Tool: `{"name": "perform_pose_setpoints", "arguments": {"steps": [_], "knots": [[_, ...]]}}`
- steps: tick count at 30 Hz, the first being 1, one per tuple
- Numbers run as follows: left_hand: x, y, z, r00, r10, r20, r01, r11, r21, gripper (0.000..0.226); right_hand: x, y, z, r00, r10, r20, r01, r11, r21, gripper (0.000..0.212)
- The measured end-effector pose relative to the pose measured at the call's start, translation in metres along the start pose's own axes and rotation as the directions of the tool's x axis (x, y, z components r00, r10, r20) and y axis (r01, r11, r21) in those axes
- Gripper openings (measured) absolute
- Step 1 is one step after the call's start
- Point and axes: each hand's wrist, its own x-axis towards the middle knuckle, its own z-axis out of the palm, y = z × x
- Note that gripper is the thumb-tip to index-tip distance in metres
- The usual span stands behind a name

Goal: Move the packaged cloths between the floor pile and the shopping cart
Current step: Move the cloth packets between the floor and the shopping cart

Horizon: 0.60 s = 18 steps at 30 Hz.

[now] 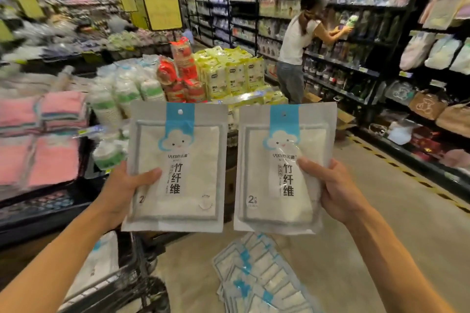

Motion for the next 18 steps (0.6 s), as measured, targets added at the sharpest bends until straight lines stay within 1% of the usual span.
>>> {"name": "perform_pose_setpoints", "arguments": {"steps": [2, 6, 9, 11, 13, 15, 18], "knots": [[-0.023, 0.004, -0.023, 0.998, 0.004, -0.066, -0.004, 1.0, -0.004, 0.095, 0.001, 0.009, 0.02, 0.998, 0.02, 0.051, -0.02, 1.0, 0.007, 0.034], [-0.068, 0.012, -0.076, 0.981, 0.002, -0.195, -0.003, 1.0, -0.004, 0.104, 0.002, 0.027, 0.072, 0.983, 0.044, 0.176, -0.041, 0.999, -0.018, 0.038], [-0.104, 0.017, -0.118, 0.959, 0.028, -0.282, -0.024, 1.0, 0.021, 0.103, 0.003, 0.044, 0.118, 0.965, 0.064, 0.256, -0.058, 0.998, -0.03, 0.036], [-0.128, 0.02, -0.146, 0.942, 0.038, -0.333, -0.03, 0.999, 0.031, 0.104, 0.004, 0.059, 0.152, 0.949, 0.088, 0.304, -0.08, 0.996, -0.038, 0.039], [-0.153, 0.02, -0.179, 0.92, 0.035, -0.39, -0.029, 0.999, 0.022, 0.102, 0.003, 0.075, 0.191, 0.929, 0.119, 0.35, -0.1, 0.993, -0.07, 0.041], [-0.18, 0.019, -0.217, 0.89, 0.035, -0.454, -0.036, 0.999, 0.007, 0.096, -0.001, 0.092, 0.235, 0.91, 0.154, 0.386, -0.128, 0.987, -0.092, 0.042], [-0.218, 0.016, -0.273, 0.845, 0.042, -0.533, -0.04, 0.999, 0.016, 0.101, -0.012, 0.121, 0.299, 0.871, 0.202, 0.448, -0.165, 0.979, -0.122, 0.041]]}}
